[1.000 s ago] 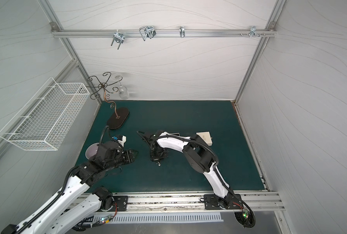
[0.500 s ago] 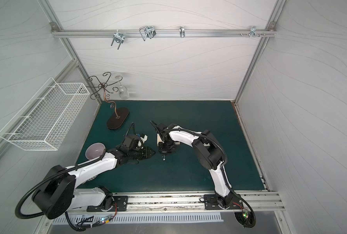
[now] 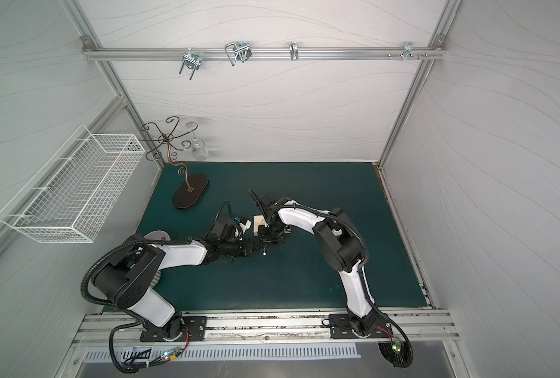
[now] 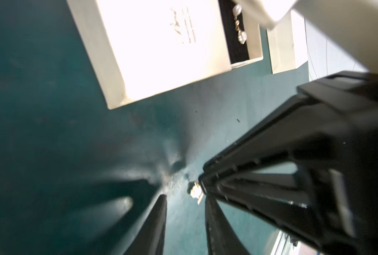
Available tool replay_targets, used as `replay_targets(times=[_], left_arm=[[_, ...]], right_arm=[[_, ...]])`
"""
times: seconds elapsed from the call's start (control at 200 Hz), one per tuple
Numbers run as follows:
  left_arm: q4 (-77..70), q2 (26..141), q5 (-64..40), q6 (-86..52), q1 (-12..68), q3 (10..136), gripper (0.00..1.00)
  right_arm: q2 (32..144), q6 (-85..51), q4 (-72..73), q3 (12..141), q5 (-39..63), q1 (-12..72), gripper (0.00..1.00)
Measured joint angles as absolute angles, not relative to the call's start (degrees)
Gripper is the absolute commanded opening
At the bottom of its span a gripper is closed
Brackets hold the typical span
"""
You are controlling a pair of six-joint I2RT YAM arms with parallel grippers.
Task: Place the earrings into the drawer-style jewelry box
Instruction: Pick up the earring from the center of the board.
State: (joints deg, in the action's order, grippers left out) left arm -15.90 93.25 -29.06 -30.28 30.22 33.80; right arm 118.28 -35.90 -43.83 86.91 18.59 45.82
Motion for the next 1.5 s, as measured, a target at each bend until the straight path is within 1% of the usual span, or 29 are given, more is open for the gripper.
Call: replay_targets(times=[0.175, 0.4, 0.705, 1.041, 1.366, 1.501], left_arm=[[-18.4, 94.6, -30.8, -29.5, 30.2, 33.8, 0.27], [-20.1, 95.7, -32.6, -28.7, 30.2, 33.8, 0.2], [-22.7, 96.3, -35.4, -28.5, 30.2, 33.2, 0.18], [-24.9, 97.4, -37.4, -28.3, 30.2, 33.0, 0.13], [-25.3, 97.4, -37.5, -28.2, 29.9, 32.8, 0.0], [-25.5, 97.4, -37.5, -28.3, 29.7, 32.8, 0.0]], right_arm=[[118.3, -35.6, -44.0, 86.9, 18.5, 45.6, 0.14], [118.3, -35.5, -44.1, 86.9, 18.4, 45.3, 0.14], [118.3, -35.2, -44.5, 86.9, 18.0, 45.1, 0.13], [118.2, -35.1, -44.2, 86.9, 18.1, 45.1, 0.13], [118.0, -35.0, -44.1, 86.9, 18.1, 45.1, 0.13], [117.6, -35.0, -44.1, 86.9, 18.1, 45.1, 0.13]])
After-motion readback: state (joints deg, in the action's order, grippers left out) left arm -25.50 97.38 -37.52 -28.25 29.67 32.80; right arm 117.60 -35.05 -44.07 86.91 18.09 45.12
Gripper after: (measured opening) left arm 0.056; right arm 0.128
